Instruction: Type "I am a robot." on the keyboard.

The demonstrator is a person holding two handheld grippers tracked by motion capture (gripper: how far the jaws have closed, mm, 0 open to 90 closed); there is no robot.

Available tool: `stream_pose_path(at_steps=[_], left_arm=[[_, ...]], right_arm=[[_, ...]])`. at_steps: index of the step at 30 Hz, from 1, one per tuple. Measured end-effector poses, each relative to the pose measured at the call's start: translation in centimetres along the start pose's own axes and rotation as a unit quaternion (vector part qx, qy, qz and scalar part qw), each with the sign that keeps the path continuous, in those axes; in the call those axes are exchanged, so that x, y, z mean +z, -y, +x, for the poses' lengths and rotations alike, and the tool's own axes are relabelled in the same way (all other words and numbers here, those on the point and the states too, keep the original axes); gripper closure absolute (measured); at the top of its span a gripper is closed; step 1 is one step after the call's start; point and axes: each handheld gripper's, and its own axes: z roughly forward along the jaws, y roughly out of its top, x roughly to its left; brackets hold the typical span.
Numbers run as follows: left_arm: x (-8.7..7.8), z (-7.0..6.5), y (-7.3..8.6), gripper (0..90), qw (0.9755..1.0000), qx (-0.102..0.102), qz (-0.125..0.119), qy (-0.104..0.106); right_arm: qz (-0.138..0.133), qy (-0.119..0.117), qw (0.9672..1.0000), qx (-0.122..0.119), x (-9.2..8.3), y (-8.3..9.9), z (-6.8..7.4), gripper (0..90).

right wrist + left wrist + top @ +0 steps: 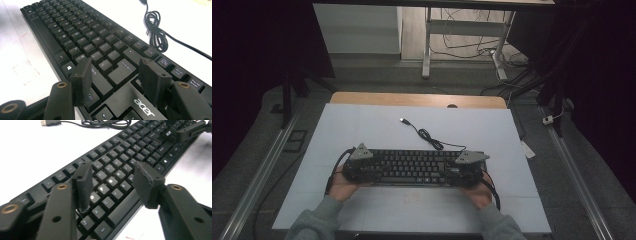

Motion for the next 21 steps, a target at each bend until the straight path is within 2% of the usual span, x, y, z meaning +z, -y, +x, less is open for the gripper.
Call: stream_pose_path(at_steps=[4,10,21], left_arm=[[-0.5,0.3,-0.1,41.2,0.9999,-0.004,-0.002,-0.009],[-1.0,1.0,-0.1,31.2,0.9994,-0.025,0.001,-0.022],[-1.4,1.6,0.0,26.5,0.9988,-0.035,-0.003,-0.034]], right_arm=[[0.000,0.000,1.0000,-0.001,0.0,0.0,0.0,44.7],[0.000,0.001,1.0000,-0.001,0.0,0.0,0.0,44.6],[0.003,0.001,1.0000,-0.001,0.0,0.0,0.0,44.4]])
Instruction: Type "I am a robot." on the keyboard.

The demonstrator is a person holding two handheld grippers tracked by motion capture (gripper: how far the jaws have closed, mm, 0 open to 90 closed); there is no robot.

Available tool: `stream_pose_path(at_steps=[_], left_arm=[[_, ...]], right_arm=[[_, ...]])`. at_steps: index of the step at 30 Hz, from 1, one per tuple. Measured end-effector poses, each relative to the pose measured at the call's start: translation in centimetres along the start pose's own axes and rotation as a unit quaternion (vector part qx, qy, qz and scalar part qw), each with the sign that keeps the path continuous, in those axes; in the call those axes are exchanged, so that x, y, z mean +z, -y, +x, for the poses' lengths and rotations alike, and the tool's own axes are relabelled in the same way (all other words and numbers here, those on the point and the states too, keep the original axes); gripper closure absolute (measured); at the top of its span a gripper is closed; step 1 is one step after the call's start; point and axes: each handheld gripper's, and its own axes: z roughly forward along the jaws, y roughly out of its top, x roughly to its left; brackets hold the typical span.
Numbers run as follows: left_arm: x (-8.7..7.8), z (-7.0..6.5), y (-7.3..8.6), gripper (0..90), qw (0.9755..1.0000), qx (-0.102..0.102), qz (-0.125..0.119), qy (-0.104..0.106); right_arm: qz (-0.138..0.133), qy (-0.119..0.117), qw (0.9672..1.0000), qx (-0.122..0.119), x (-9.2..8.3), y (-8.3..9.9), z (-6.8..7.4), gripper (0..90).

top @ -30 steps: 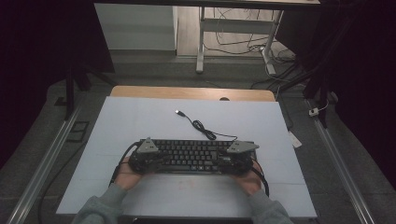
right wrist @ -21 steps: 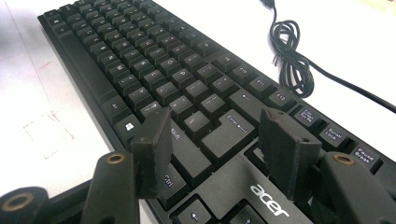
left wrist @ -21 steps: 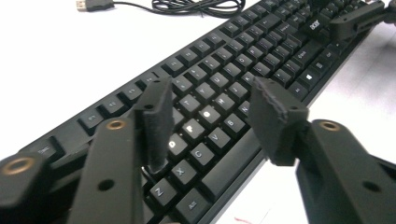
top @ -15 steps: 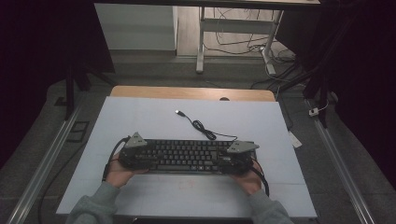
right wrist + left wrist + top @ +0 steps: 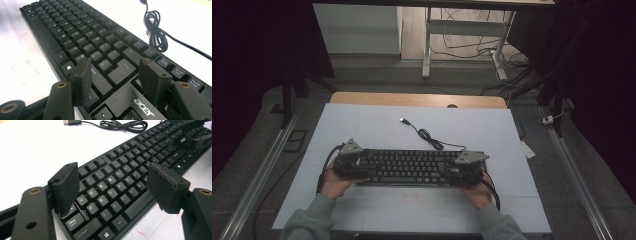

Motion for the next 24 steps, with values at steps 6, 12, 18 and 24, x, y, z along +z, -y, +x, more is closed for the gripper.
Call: stream_pose_path(at_steps=[6,12,18,24], left_arm=[[0.0,0.3,0.1,28.1,1.0000,0.000,0.000,-0.007],[0.6,0.8,0.6,29.7,0.9998,0.000,0.014,-0.014],[1.2,1.4,1.2,37.8,0.9995,-0.003,0.030,-0.013],[1.3,1.8,1.5,48.7,0.9994,-0.006,0.032,-0.014]], right_arm=[[0.002,-0.001,1.0000,0.001,0.1,0.0,0.0,44.2],[0.004,-0.003,1.0000,0.001,0.2,0.1,0.0,44.1],[0.004,-0.004,1.0000,0.000,0.3,0.1,0.0,44.0],[0.008,-0.003,1.0000,-0.002,0.4,0.1,0.0,43.9]])
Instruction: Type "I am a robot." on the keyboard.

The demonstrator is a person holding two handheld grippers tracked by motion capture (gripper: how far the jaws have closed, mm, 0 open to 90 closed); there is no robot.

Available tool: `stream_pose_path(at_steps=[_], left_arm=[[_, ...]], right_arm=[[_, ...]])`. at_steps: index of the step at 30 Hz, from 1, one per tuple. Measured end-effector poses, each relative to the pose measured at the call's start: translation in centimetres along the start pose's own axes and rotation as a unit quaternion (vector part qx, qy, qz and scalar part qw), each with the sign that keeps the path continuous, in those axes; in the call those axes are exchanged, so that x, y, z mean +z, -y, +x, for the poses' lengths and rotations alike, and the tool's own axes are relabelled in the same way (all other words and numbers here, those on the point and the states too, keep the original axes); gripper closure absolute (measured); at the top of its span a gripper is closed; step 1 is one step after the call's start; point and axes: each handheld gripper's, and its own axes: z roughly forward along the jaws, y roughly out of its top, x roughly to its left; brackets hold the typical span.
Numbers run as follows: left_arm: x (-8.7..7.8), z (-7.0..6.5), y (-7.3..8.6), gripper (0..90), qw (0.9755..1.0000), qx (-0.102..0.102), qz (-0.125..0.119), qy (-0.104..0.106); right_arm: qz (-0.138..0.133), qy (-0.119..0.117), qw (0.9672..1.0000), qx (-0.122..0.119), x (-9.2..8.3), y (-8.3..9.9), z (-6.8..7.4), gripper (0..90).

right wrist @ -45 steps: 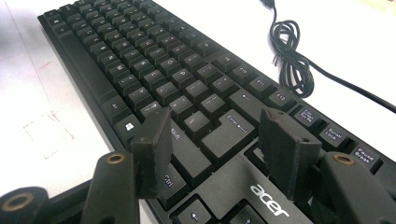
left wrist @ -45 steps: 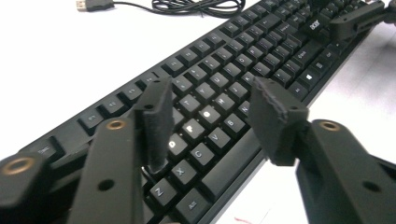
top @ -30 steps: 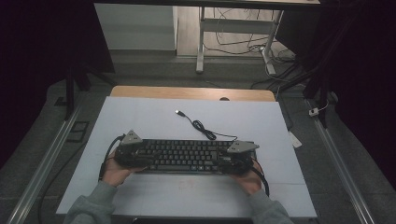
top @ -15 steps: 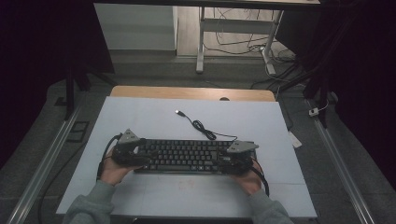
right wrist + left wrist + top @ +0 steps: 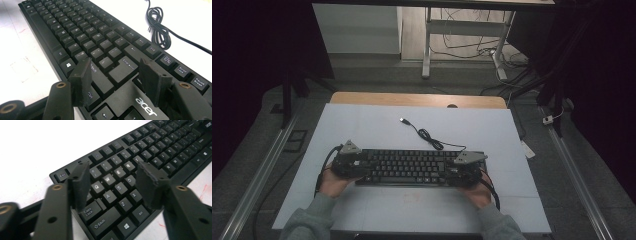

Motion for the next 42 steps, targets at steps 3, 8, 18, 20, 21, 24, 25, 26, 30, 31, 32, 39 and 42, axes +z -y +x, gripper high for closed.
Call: stream_pose_path(at_steps=[3,8,18,20,21,24,25,26,30,31,32,39,42], left_arm=[[0.2,0.1,0.2,57.4,1.0000,0.003,0.005,0.001],[0.7,0.1,0.4,69.2,0.9997,0.012,0.020,0.003],[1.2,-0.1,0.7,89.1,0.9989,0.028,0.039,0.000],[1.3,-0.1,0.7,89.1,0.9987,0.029,0.042,0.001],[1.4,-0.1,0.7,89.1,0.9986,0.030,0.043,0.002],[1.5,-0.2,0.7,89.1,0.9983,0.033,0.048,0.002],[1.6,-0.2,0.7,89.1,0.9982,0.033,0.049,0.002],[1.6,-0.2,0.8,89.1,0.9981,0.035,0.050,0.002],[1.7,-0.2,0.8,89.1,0.9979,0.035,0.054,0.000],[1.8,-0.3,0.8,89.1,0.9979,0.035,0.054,0.000],[1.8,-0.3,0.9,89.1,0.9979,0.035,0.054,-0.001],[2.0,-0.3,0.9,89.1,0.9978,0.036,0.056,-0.003],[2.1,-0.3,0.9,89.1,0.9978,0.035,0.055,-0.005]], right_arm=[[0.002,-0.001,1.0000,-0.001,0.1,0.0,0.0,43.8],[0.004,-0.002,1.0000,0.000,0.1,0.0,0.1,43.7],[0.005,-0.003,1.0000,-0.001,0.2,0.0,0.1,43.5],[0.005,-0.002,1.0000,-0.001,0.2,0.0,0.1,43.4],[0.006,-0.001,1.0000,-0.001,0.2,0.0,0.1,43.3],[0.005,-0.001,1.0000,0.000,0.2,0.0,0.0,43.1],[0.005,-0.001,1.0000,0.000,0.2,0.0,0.0,43.0],[0.005,-0.002,1.0000,-0.001,0.2,0.0,0.0,43.0],[0.004,-0.002,1.0000,-0.001,0.2,0.0,0.1,42.8],[0.004,-0.002,1.0000,-0.001,0.2,0.0,0.0,42.7],[0.004,-0.002,1.0000,-0.001,0.2,0.0,0.0,42.7],[0.005,-0.002,1.0000,-0.001,0.2,0.0,0.1,42.6],[0.004,-0.003,1.0000,0.000,0.2,0.1,0.0,42.6]])
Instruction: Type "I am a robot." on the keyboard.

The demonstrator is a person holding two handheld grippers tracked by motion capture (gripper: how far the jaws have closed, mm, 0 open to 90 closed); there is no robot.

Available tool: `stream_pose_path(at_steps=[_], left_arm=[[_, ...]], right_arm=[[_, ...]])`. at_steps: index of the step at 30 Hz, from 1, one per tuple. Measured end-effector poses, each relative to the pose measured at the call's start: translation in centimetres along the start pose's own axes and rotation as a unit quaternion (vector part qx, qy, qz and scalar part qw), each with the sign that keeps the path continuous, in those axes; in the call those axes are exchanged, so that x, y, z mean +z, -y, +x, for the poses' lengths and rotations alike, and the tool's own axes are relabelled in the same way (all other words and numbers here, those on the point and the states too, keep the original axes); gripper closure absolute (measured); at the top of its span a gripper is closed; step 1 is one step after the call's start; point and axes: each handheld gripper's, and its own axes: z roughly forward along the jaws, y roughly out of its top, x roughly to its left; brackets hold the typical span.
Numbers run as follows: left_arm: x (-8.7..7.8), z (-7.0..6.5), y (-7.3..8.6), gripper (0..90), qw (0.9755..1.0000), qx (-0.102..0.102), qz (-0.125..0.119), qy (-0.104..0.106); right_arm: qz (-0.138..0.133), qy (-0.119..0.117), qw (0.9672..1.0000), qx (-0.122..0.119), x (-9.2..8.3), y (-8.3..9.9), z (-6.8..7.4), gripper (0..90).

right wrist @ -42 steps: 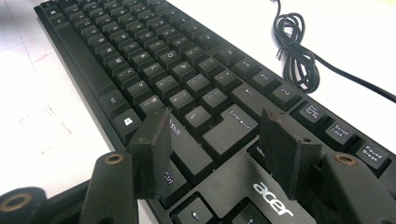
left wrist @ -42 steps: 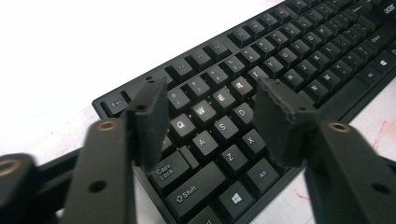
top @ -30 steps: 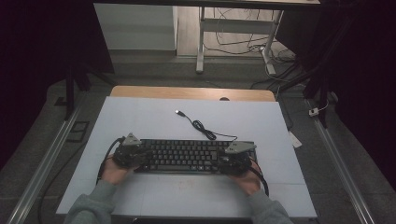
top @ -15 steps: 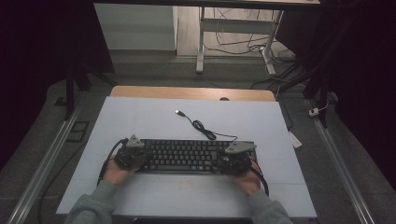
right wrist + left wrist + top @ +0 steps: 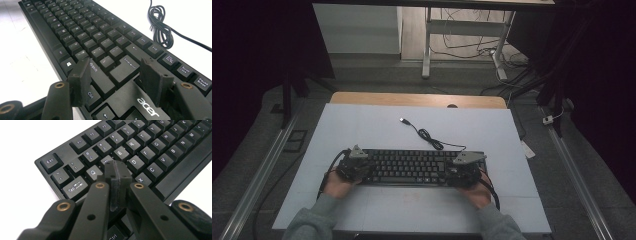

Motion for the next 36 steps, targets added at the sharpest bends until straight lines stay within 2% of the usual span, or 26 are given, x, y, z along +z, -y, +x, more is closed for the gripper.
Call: stream_pose_path(at_steps=[11,13,16,22,27,31,36], left_arm=[[0.3,-0.2,0.0,89.1,1.0000,-0.001,0.001,-0.007],[0.0,-0.3,-0.1,89.1,0.9999,0.002,-0.008,-0.010],[-0.8,-0.2,-0.2,89.1,0.9996,-0.005,-0.028,-0.005],[-2.5,0.1,-0.5,88.4,0.9969,-0.022,-0.074,0.011],[-3.3,0.1,-0.7,76.6,0.9946,-0.024,-0.099,0.022],[-3.7,-0.1,-0.8,56.8,0.9933,-0.028,-0.111,0.016],[-3.8,0.0,-0.8,42.3,0.9930,-0.034,-0.113,0.011]], right_arm=[[0.001,0.002,1.0000,-0.001,0.0,0.0,0.0,42.5],[0.000,0.002,1.0000,-0.001,0.0,0.0,0.0,42.5],[-0.001,0.001,1.0000,-0.001,0.0,0.0,0.0,42.5],[-0.002,0.001,1.0000,-0.001,0.0,0.0,0.0,42.5],[-0.001,0.002,1.0000,-0.001,-0.1,0.0,-0.1,42.4],[-0.004,0.002,1.0000,0.001,-0.1,0.0,-0.1,42.4],[-0.004,0.001,1.0000,0.000,-0.1,0.0,-0.1,42.4]])
